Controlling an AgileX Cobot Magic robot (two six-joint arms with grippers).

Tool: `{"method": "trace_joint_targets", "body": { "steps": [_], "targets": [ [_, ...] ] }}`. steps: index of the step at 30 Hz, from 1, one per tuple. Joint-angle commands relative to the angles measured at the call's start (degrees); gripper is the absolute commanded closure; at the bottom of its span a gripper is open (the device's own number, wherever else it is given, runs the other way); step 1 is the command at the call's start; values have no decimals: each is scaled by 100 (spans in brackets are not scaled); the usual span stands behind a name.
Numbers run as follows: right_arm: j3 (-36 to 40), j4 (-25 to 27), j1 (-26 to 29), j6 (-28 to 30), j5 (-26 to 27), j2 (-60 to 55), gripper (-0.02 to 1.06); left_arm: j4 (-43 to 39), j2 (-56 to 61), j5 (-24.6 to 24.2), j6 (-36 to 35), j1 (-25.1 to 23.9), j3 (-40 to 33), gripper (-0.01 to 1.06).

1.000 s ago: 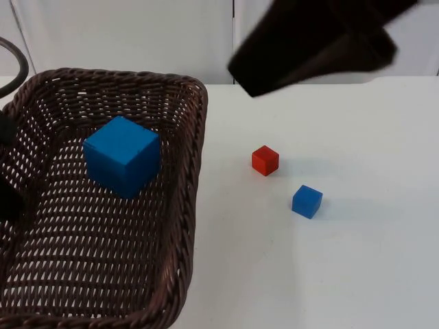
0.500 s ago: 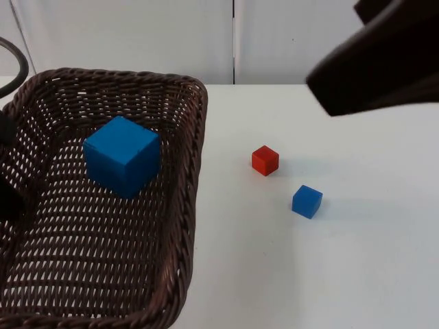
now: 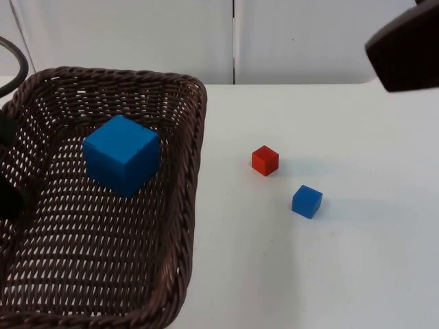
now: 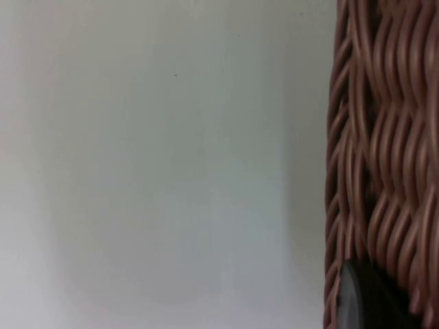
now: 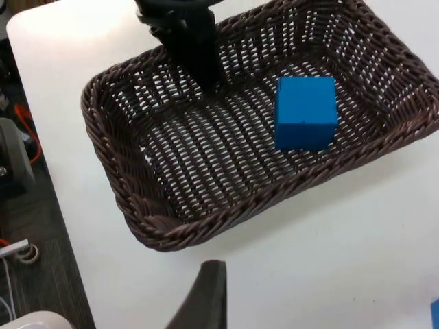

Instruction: Pick up the basket with the left hand and place the largest block into the basket with the right hand.

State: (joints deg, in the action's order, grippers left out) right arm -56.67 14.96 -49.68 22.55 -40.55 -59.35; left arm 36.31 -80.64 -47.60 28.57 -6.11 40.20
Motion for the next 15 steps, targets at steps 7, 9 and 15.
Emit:
{"method": "trace_joint_targets", "body": {
  "steps": [7, 9, 15],
  "targets": [
    [56, -30, -19, -2, 181, 33, 21, 609, -232, 188, 269, -19, 25, 105],
    [56, -58, -19, -2, 244, 33, 21, 778, -338, 202, 396, -19, 25, 105],
    [56, -156, -19, -2, 386, 33, 21, 1715, -998, 444, 1303, -19, 108, 105]
  ]
}}
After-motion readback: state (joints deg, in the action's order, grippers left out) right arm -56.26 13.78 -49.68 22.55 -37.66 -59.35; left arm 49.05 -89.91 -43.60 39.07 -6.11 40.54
